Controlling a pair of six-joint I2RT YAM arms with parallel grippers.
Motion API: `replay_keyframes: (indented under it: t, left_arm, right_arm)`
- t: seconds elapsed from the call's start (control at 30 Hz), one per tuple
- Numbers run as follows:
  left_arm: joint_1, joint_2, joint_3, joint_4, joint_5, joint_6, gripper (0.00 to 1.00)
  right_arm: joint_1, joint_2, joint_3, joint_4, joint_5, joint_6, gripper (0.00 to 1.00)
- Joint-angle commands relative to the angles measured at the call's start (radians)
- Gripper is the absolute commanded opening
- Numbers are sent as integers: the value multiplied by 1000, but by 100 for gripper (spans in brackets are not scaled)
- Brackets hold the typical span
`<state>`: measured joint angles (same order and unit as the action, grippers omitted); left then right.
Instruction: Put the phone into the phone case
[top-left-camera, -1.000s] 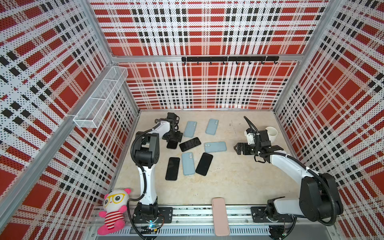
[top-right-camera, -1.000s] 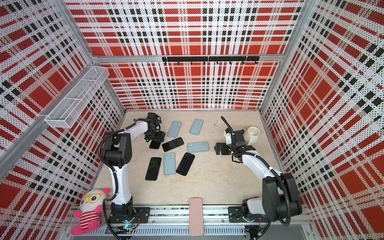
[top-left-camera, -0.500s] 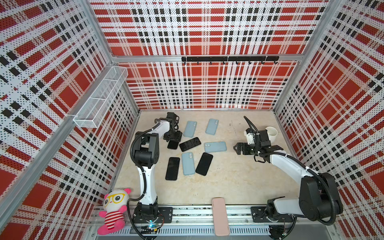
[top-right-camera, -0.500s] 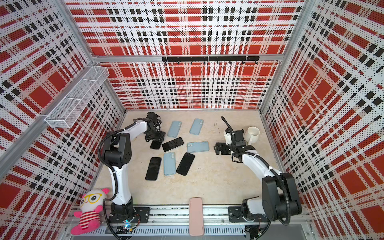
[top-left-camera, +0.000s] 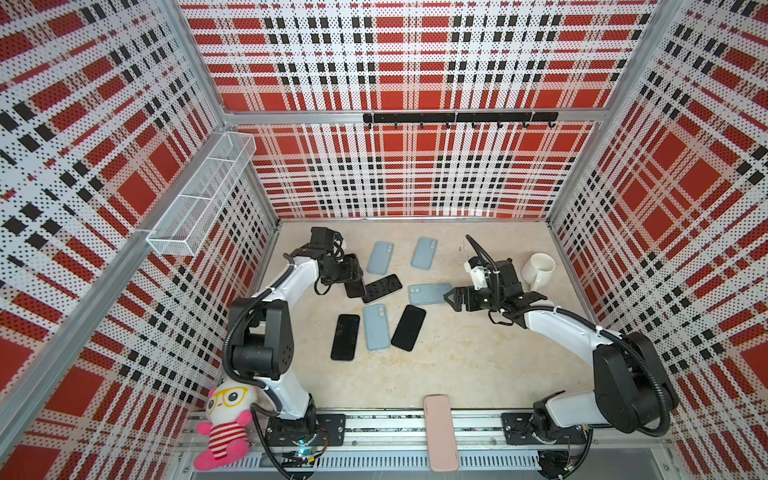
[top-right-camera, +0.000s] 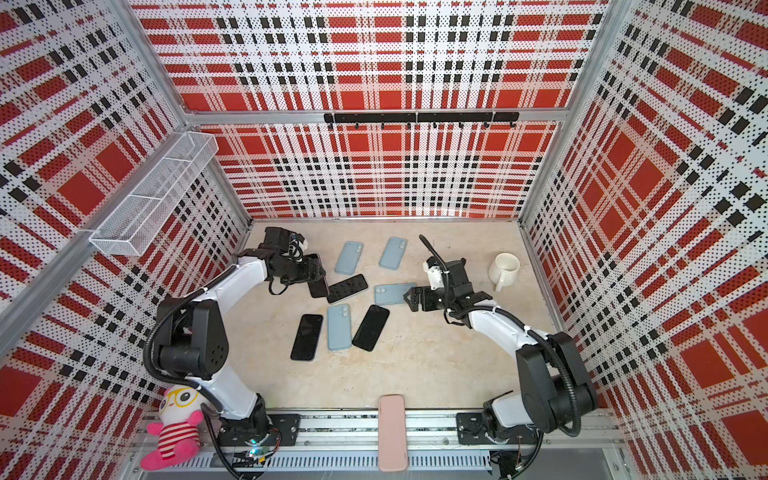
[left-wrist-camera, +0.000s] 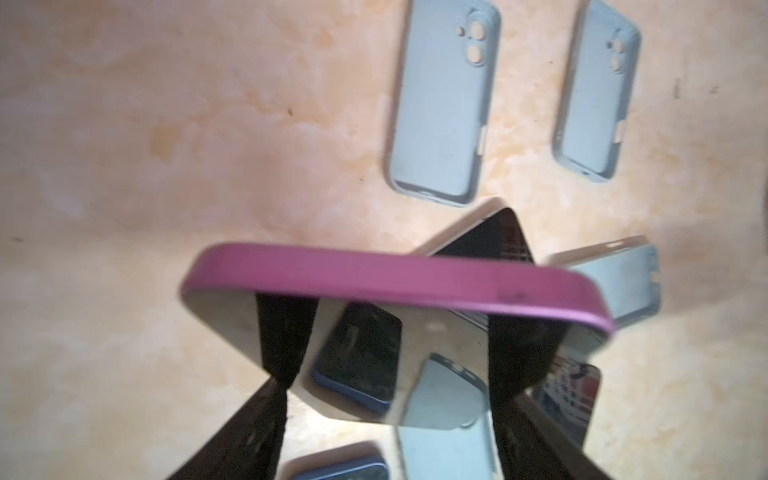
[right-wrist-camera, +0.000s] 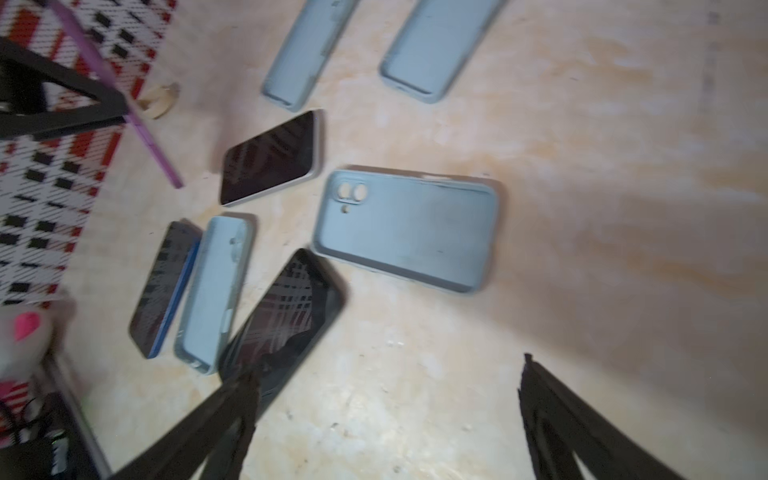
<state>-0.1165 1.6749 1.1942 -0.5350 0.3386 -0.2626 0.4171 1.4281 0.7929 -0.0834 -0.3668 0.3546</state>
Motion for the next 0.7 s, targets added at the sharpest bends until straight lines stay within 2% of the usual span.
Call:
replay_keyframes:
  t: [0.0, 0.1, 0.2, 0.37, 0.4, 0.47, 0.53, 0.67]
  left_arm:
    - [-41, -110, -109, 300, 167, -256, 74]
    - [-69, -156, -172, 357, 111, -305, 71]
    - [-88, -154, -211, 351, 115, -324, 70]
    - [-123, -189, -318, 574, 171, -517, 67]
    - [-157, -198, -337, 622, 176, -562, 66]
    - [-172, -213, -355, 660, 165, -607, 65]
    - [-173, -224, -336, 609, 126, -572, 68]
    - [-167, -193, -187, 307, -123, -353, 77]
  right_arm:
    - [89, 28, -18, 243, -63, 77, 98]
    - [154, 68, 5, 314, -41, 105, 97]
    - [186, 109, 24, 334, -25, 108, 97]
    - [236, 157, 12, 449, -42, 88, 97]
    - [244, 164, 0, 498, -38, 83, 97]
    - [254, 179, -21, 575, -19, 73, 96]
    - [254, 187, -1, 528, 37, 39, 95]
    - [253, 182, 29, 442, 74, 8, 95]
